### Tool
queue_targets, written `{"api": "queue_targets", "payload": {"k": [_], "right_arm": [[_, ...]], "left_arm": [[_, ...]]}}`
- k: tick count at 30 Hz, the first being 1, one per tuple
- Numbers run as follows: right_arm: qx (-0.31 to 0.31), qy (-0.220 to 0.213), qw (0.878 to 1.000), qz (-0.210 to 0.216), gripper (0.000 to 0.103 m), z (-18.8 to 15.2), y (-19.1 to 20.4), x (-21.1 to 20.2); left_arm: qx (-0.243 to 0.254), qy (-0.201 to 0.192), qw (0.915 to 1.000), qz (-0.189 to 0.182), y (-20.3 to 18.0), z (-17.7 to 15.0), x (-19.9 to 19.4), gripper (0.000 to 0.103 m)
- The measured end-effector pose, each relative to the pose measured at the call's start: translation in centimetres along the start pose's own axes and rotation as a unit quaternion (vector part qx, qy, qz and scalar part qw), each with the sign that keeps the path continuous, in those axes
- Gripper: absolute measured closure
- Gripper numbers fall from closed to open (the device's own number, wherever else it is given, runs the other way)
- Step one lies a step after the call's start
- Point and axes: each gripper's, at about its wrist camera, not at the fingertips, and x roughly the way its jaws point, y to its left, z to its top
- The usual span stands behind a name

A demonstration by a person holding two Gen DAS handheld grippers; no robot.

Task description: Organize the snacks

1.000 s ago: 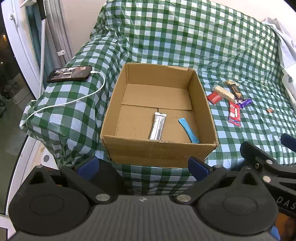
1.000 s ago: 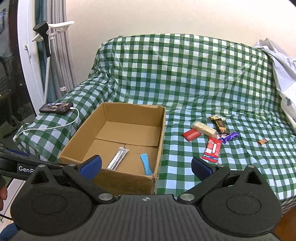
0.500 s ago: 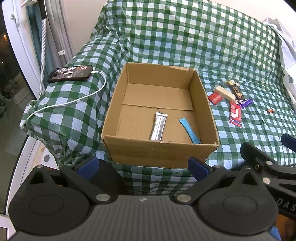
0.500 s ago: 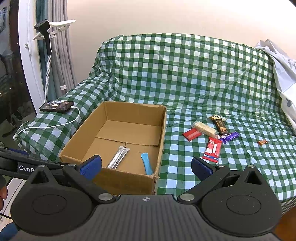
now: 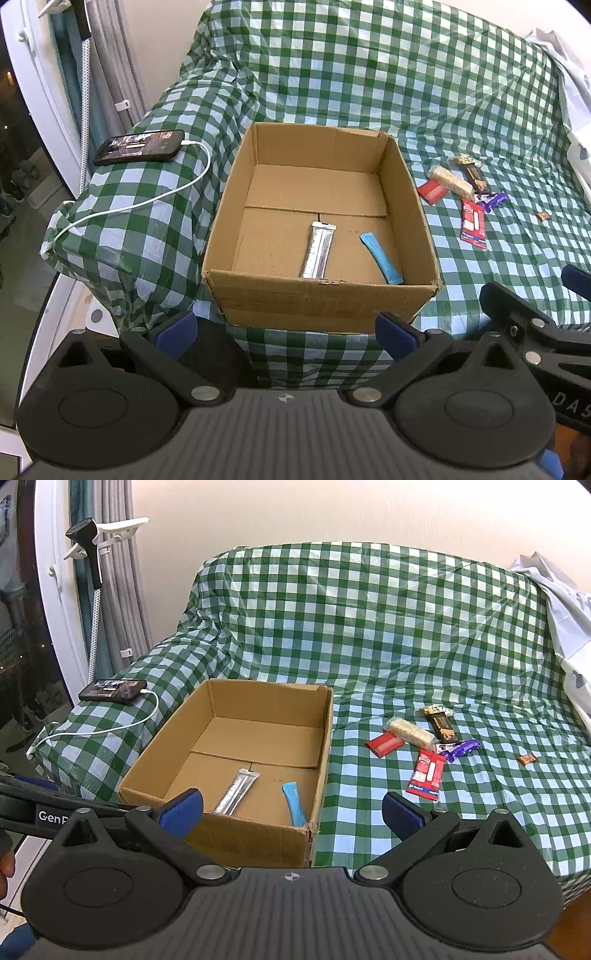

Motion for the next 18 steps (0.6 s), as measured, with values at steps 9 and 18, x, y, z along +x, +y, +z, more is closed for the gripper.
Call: {"api": "queue_targets", "payload": {"k": [9, 18], "right_arm": [[0.025, 0.013, 1.000, 0.004, 0.001, -0.1, -1.7, 1.5], [0.067, 0.029, 0.997, 0.002, 0.001, -0.3, -4.9, 3.5]], "left_arm": [[0.019, 0.020, 0.9996, 0.008, -1.4, 0.9, 1.6, 0.000], [0.046, 0.043, 0.9980, 0.011, -4.3, 2.7, 3.5, 0.000]]}}
